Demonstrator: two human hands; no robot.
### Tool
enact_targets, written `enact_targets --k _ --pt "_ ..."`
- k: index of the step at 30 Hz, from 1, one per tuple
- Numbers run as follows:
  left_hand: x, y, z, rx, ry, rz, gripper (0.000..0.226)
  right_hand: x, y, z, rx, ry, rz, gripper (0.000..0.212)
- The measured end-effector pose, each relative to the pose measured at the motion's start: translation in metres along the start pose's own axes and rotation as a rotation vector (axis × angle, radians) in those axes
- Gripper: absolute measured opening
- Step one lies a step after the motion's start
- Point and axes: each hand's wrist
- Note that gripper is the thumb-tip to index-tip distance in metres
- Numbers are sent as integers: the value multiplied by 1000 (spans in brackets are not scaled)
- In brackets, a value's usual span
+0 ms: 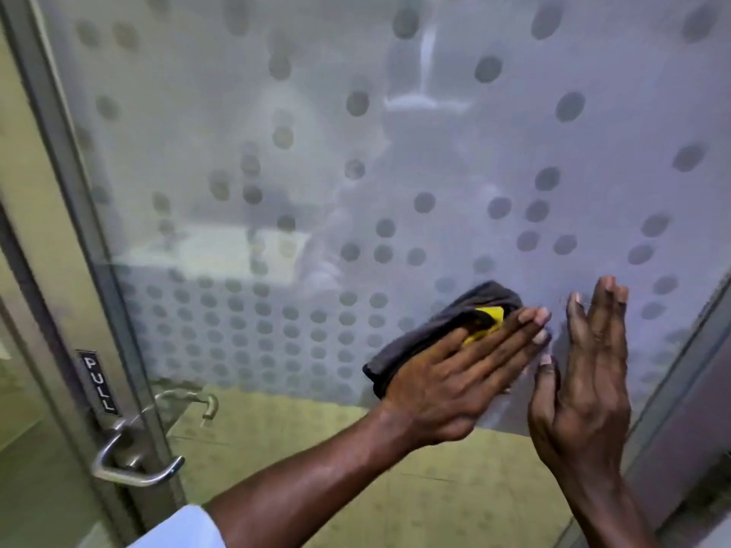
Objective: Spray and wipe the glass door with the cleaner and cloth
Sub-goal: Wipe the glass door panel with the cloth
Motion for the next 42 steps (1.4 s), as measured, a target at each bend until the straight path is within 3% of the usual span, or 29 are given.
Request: enact_targets --k 4,7,11,15,19,26,30,34,38,42 --pt "-57 3 4 14 -93 24 107 2 -4 -2 -51 -43 -7 61" --pt "-107 -8 25 131 -225 -52 92 1 -5 -4 -44 -50 -17 62" --pt "-142 -27 63 203 -532 -181 67 -4 -3 0 -34 -26 6 62" --pt "-152 -45 97 113 -793 -388 67 -6 -7 0 -46 -37 32 63" --pt "-149 -46 100 116 -876 -414 68 -5 -13 0 -45 -32 67 64" --pt "-89 -32 53 64 -810 -354 68 -17 6 22 35 55 53 69" --pt "-50 -15 22 10 -511 -190 70 -27 25 45 66 25 32 65" --pt "-60 -20 45 71 -280 -124 65 -28 33 53 62 58 -58 59" --pt "-94 -44 80 136 -287 -134 64 -28 33 48 34 34 -72 59" --pt "-122 -67 113 181 -434 -182 66 -27 33 47 22 40 -70 59"
Point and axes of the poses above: each hand's wrist, its own x-axis towards the middle knuckle, its own y-axis out of the palm, z = x × y, and after that the axes turned 10 degrees about y, right-handed
